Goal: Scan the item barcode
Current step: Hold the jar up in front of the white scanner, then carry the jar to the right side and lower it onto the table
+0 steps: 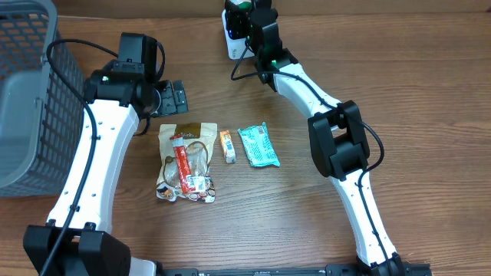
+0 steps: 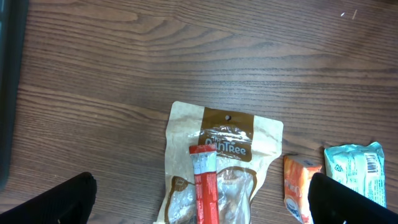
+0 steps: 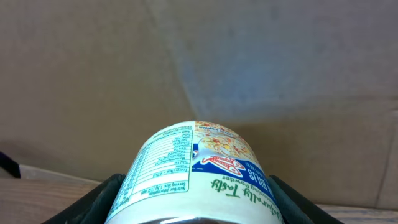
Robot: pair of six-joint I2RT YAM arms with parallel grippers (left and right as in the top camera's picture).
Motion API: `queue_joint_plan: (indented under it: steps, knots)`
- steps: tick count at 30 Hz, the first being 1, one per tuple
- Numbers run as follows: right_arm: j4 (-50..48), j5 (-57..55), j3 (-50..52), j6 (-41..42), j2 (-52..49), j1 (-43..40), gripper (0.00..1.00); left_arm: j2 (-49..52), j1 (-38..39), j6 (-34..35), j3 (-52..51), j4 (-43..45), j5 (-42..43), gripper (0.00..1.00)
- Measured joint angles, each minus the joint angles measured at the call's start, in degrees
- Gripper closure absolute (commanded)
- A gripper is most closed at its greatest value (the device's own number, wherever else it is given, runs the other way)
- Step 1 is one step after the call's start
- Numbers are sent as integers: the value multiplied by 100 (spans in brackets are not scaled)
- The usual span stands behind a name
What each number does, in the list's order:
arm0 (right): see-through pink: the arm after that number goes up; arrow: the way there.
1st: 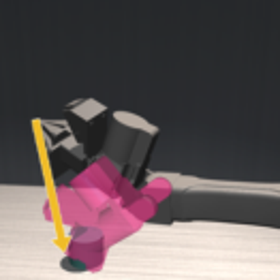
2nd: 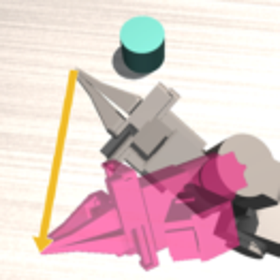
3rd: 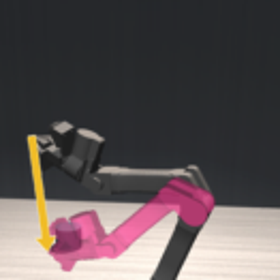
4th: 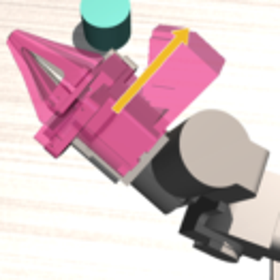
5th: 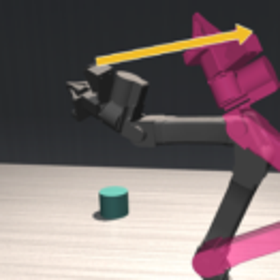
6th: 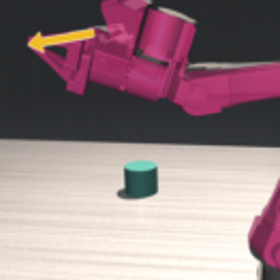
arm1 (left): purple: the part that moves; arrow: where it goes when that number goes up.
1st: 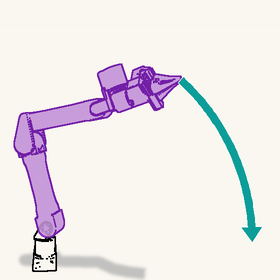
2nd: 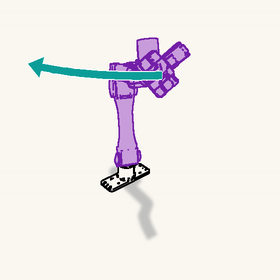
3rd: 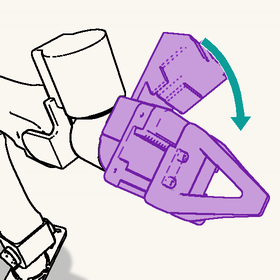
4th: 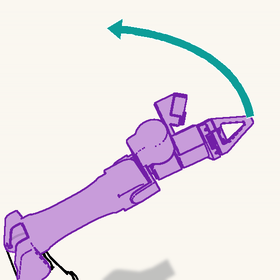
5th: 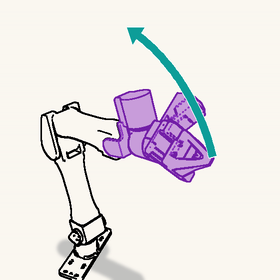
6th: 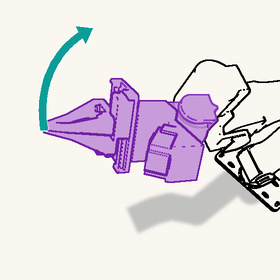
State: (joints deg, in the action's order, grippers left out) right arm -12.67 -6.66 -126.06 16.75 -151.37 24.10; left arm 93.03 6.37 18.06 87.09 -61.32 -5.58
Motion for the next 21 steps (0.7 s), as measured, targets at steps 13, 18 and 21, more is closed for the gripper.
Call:
queue_joint_plan:
  steps: [13,18,21]
  knots:
    - [234,914,11,315,151,-173,96,0,0,0,0,0,0,0]
    - [1818,1386,66,470,1008,-393,96,0,0,0,0,2,0,0]
    - [3294,1513,79,535,1967,-621,96,0,0,0,0,2,0,0]
